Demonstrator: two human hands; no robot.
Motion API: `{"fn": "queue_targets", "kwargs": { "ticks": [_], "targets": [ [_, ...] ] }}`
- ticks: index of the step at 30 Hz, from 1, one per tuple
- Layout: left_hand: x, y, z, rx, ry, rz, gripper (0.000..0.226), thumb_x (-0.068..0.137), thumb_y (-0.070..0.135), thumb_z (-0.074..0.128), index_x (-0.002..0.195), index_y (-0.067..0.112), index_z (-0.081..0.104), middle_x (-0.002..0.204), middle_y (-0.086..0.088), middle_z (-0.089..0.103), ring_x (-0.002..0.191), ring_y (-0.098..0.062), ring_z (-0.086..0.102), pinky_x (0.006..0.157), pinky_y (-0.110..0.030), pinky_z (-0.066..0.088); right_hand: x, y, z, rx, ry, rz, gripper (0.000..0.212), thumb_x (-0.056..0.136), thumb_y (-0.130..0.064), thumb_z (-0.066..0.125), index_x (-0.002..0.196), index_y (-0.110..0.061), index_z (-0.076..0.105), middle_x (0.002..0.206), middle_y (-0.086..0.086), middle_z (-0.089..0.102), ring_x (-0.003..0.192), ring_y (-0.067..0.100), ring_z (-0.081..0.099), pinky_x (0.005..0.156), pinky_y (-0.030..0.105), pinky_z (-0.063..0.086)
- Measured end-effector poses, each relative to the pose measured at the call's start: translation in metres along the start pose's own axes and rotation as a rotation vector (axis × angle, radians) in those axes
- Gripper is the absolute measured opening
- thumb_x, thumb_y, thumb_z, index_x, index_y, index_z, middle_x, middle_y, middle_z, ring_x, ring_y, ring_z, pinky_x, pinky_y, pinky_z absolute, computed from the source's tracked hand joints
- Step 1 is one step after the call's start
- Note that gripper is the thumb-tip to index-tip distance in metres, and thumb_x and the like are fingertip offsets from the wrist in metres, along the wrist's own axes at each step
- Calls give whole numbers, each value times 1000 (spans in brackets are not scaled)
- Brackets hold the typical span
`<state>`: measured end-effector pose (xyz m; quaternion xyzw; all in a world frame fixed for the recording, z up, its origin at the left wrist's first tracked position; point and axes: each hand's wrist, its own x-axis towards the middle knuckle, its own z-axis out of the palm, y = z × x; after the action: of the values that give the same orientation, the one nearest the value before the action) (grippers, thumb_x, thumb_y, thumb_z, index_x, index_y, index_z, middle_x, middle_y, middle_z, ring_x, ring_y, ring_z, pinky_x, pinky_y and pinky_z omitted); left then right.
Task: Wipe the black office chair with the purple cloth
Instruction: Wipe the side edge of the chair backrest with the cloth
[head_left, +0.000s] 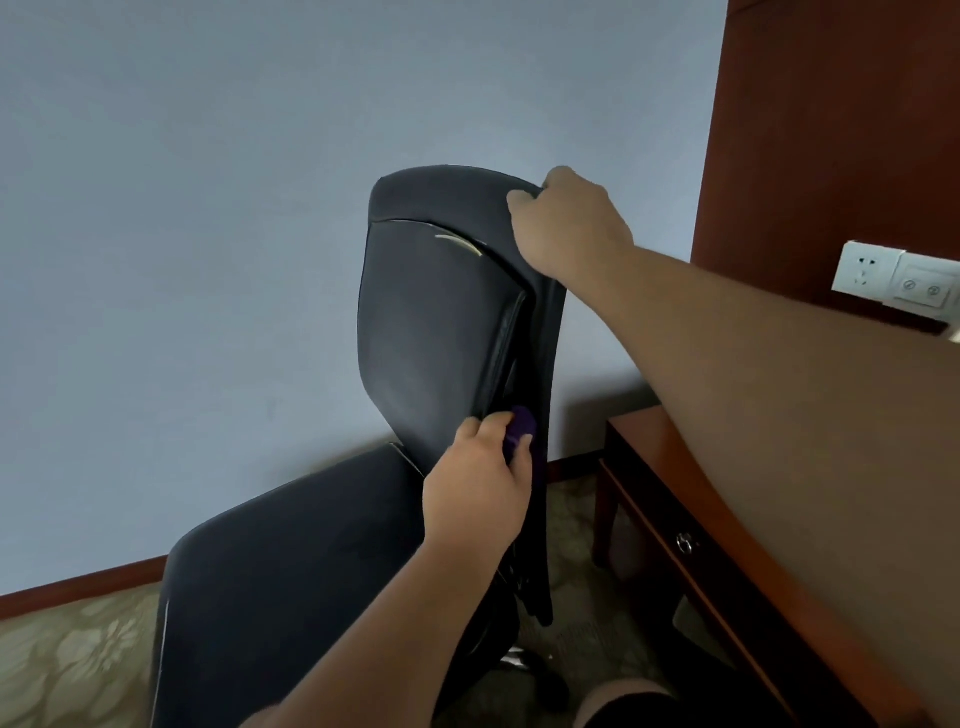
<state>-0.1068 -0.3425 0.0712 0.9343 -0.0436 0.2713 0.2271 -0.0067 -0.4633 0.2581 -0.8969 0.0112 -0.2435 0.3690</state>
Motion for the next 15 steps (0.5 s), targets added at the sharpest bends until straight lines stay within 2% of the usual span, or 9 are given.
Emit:
{"fn": "queue_targets", "kwargs": {
  "ticks": [2,4,6,7,9,10,12,15],
  "targets": [
    [4,-2,-3,-114,-17,-81,38,97,52,43,128,32,54,113,9,59,86,-13,63,65,-25,48,-14,2,2,152,1,24,45,97,-53,37,123,-17,48,104,-2,60,92,22,60,75,36,47],
    [10,-3,-7,-278,-67,-159,38,95,52,46,126,32,54,112,9,62,89,-13,64,72,-33,57,-43,11,9,361,61,88,55,94,-64,37,128,-21,45,105,1,64,96,23,64,81,39,52],
    [14,-4,-9,-460,-117,-203,29,94,49,52,118,33,55,105,12,64,88,-8,64,74,-34,59,-88,33,26,526,175,177,52,89,-69,43,119,-27,48,100,2,67,89,20,67,81,40,53],
    [15,-4,-8,-544,-130,-214,22,93,46,55,112,34,54,100,13,65,85,-4,64,73,-29,58,-115,46,40,578,197,236,45,90,-66,49,112,-27,51,95,2,67,84,18,67,77,40,53],
    [15,-6,-4,-706,-158,-248,13,92,41,60,102,36,53,93,11,67,79,-1,64,67,-15,52,-164,68,71,656,109,381,34,91,-56,60,102,-24,55,96,3,68,82,17,67,76,39,54],
    [13,-6,-1,-792,-190,-267,11,92,39,60,101,37,54,92,10,68,79,-1,65,64,-12,50,-181,74,86,712,37,445,30,92,-54,61,99,-25,58,96,3,70,82,16,68,77,38,56],
    [7,-6,4,-1003,-274,-309,8,95,33,56,100,39,58,94,7,70,83,-5,68,64,-15,52,-196,81,105,873,-76,528,28,92,-57,59,100,-30,61,93,-3,74,83,12,72,77,38,61],
    [6,-15,7,-1202,-339,-325,26,98,24,47,103,42,65,102,8,71,93,-8,69,68,-18,54,-186,84,114,955,-106,527,13,93,-53,61,100,-42,60,99,-7,73,92,13,73,82,42,62]
  ]
}}
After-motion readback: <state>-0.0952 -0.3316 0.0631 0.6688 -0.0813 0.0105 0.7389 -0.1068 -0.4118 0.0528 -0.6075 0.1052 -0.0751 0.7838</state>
